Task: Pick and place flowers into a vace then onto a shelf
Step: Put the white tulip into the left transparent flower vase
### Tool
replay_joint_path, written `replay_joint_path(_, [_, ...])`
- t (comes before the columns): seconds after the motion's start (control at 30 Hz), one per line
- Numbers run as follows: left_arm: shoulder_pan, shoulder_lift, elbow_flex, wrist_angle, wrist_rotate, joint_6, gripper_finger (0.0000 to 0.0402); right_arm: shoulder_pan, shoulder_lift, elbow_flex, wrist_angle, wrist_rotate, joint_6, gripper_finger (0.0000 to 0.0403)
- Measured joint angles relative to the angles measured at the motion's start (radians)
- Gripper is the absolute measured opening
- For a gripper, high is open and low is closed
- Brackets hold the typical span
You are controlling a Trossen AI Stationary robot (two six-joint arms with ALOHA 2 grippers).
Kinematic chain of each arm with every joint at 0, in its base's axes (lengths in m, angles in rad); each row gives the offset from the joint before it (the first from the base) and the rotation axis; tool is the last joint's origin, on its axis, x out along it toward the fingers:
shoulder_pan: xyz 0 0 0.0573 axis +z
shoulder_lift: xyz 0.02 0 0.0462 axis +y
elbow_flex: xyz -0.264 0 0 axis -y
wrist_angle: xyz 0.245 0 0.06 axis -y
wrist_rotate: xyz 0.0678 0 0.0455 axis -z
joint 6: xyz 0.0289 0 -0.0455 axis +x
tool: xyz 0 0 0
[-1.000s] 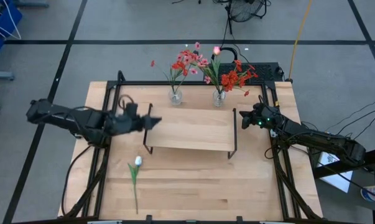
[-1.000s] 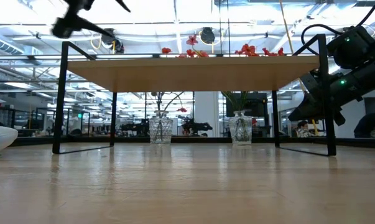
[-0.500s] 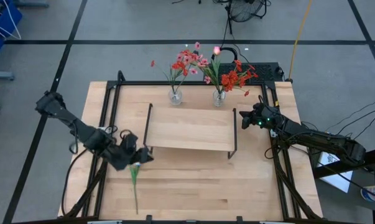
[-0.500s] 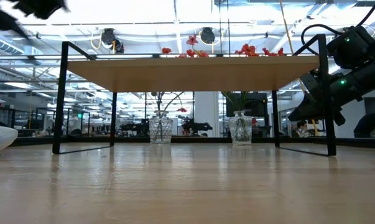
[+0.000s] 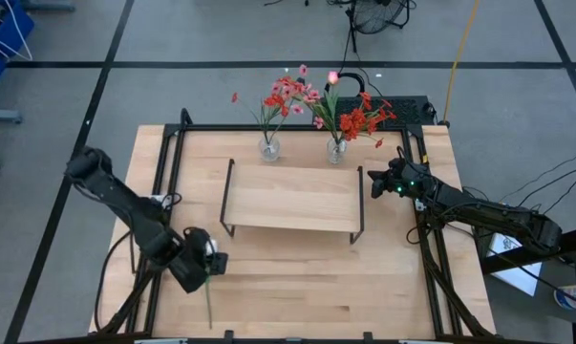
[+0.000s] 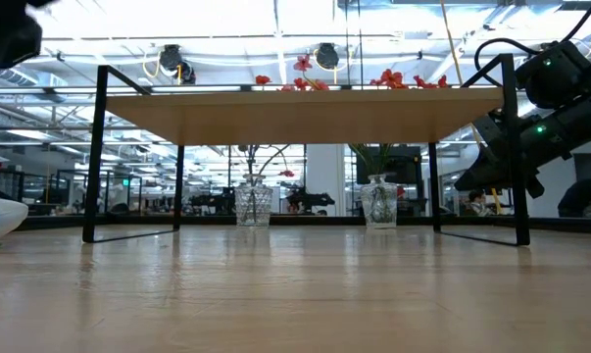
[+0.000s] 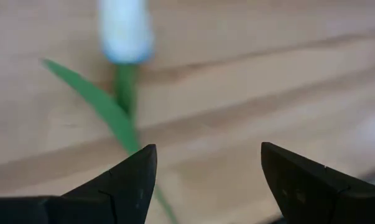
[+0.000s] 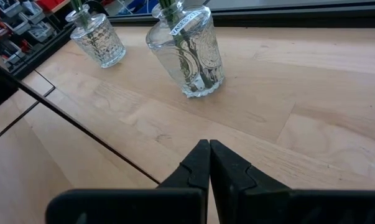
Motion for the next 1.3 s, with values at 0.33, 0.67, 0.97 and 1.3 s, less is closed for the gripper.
replay_joint_path(0.33, [-0.021, 0.074, -0.073, 0.051, 0.001, -0.117, 0.0291, 0.000, 0.000, 0.000, 0.000, 0.000, 0.000, 0.0002])
replay_joint_path(0.67, [-0.018, 0.077, -0.206, 0.150, 0.091, -0.169, 0.0291, 0.000, 0.002, 0.000, 0.000, -0.016, 0.030, 0.0002])
replay_joint_path(0.97, [0.032, 0.073, -0.273, 0.242, 0.105, -0.169, 0.0178, 0.000, 0.004, 0.000, -0.006, -0.028, 0.032, 0.0002])
replay_joint_path(1.3, [0.036, 0.076, -0.272, 0.283, 0.095, -0.117, 0.0014, 0.000, 0.004, 0.000, -0.006, -0.027, 0.027, 0.0002])
